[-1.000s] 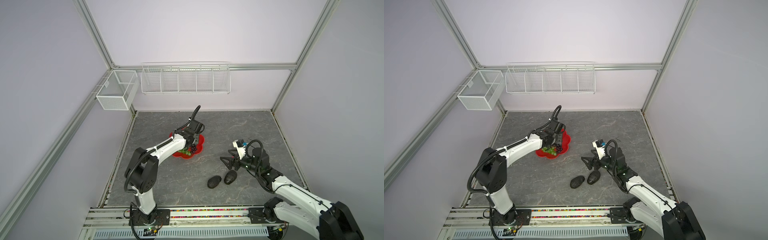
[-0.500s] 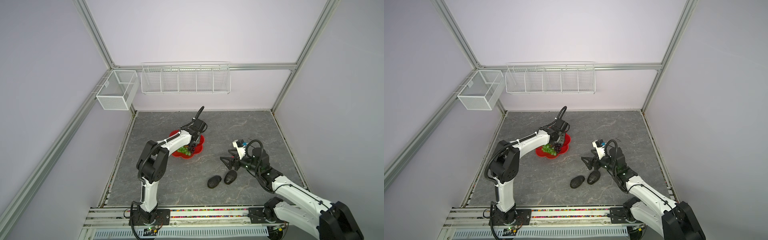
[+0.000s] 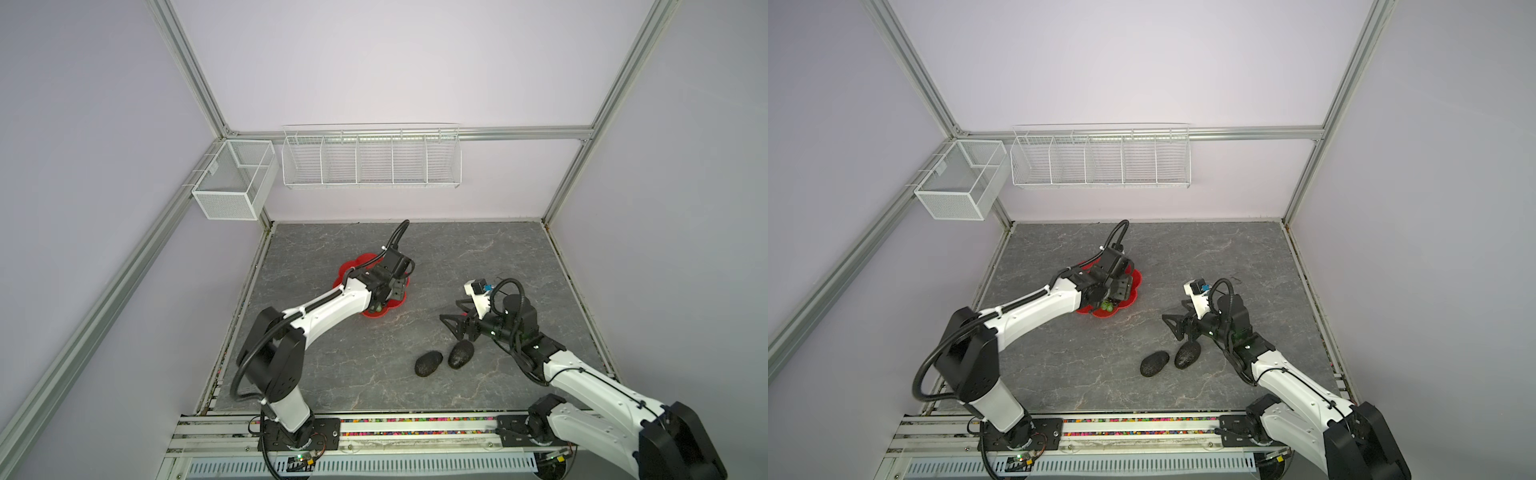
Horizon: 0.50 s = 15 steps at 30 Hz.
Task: Place and organize the fake fruits in the fruit bowl
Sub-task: 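Move the left gripper to the nearer avocado and grasp it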
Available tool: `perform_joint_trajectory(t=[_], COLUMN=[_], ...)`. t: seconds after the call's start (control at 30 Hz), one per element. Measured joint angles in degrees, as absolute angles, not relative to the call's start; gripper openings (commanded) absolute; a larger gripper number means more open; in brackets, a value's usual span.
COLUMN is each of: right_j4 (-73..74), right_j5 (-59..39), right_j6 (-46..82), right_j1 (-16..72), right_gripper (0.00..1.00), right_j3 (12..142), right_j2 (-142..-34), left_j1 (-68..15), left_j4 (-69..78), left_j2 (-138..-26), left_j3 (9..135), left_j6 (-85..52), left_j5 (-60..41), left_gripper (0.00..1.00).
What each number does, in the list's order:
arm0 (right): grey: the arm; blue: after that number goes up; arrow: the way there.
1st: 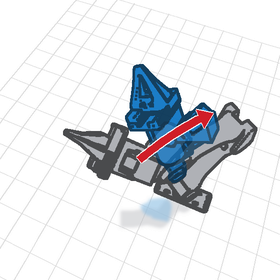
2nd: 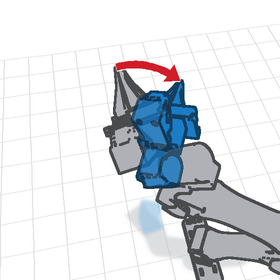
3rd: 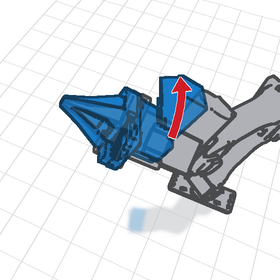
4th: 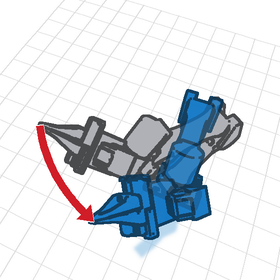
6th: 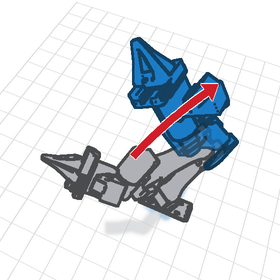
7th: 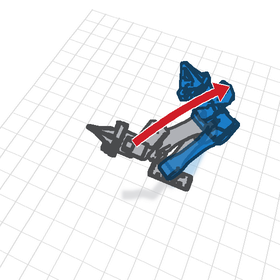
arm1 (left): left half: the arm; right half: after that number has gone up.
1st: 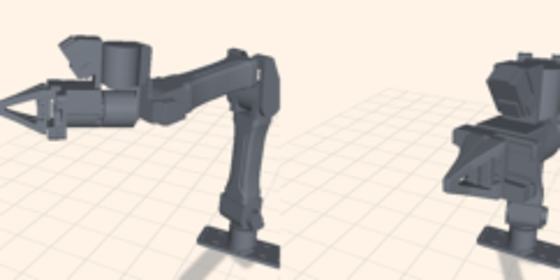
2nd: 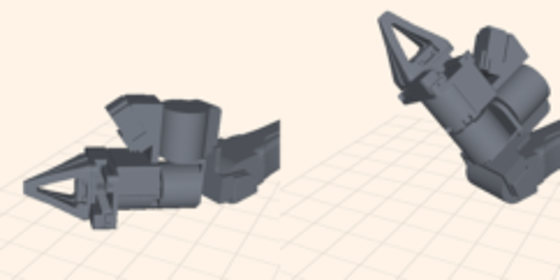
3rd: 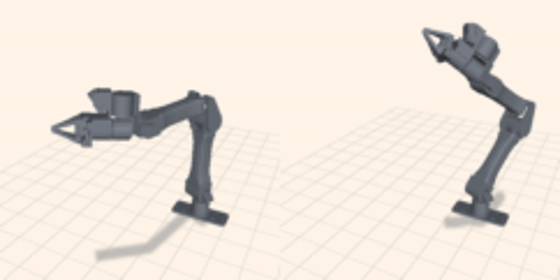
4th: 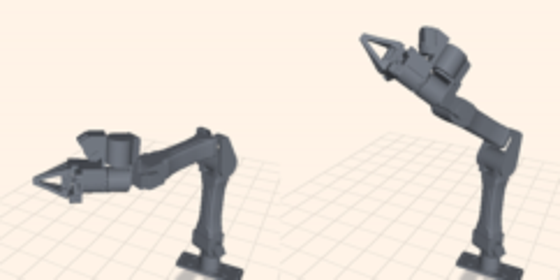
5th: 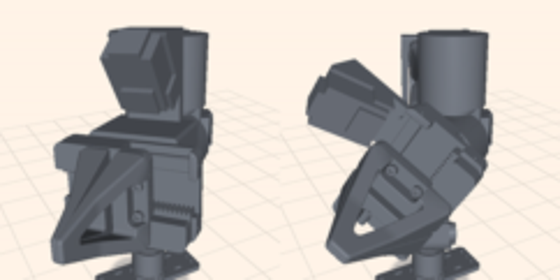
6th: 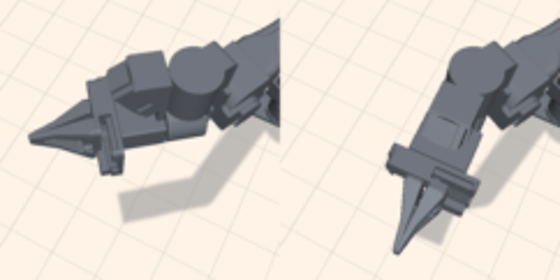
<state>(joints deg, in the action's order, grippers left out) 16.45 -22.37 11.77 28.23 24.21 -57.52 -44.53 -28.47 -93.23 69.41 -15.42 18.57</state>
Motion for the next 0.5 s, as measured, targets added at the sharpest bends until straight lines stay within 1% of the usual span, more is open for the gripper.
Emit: perform_joint_trajectory(t=[0.13, 0.23, 0.37, 0.5], right_j4=[10.8, 7.0, 4.3, 0.9], right_j5=[-22.8, -23.2, -23.3, -22.5], right_j6=[11.2, 11.3, 12.1, 13.4], right_j1=[28.2, 28.2, 28.2, 28.3], right_gripper=[0.88, 0.88, 0.88, 0.88], right_j3=[25.1, 25.0, 22.1, 18.3], right_j2=[-55.0, -51.2, -43.6, -38.1], left_j1=[-48.8, -52.1, -58.5, -60.5], left_j4=[-22.3, -18.9, -17.6, -14.8], left_j2=[-83.9, -80.3, -79.5, -80.6], left_j3=[56.4, 47.4, 43.7, 43.6], left_j6=[-13.0, -11.9, -11.1, -10.5], left_j5=[7.4, 1.0, -3.1, -3.9], left_gripper=[0.78, 0.78, 0.79, 0.79])
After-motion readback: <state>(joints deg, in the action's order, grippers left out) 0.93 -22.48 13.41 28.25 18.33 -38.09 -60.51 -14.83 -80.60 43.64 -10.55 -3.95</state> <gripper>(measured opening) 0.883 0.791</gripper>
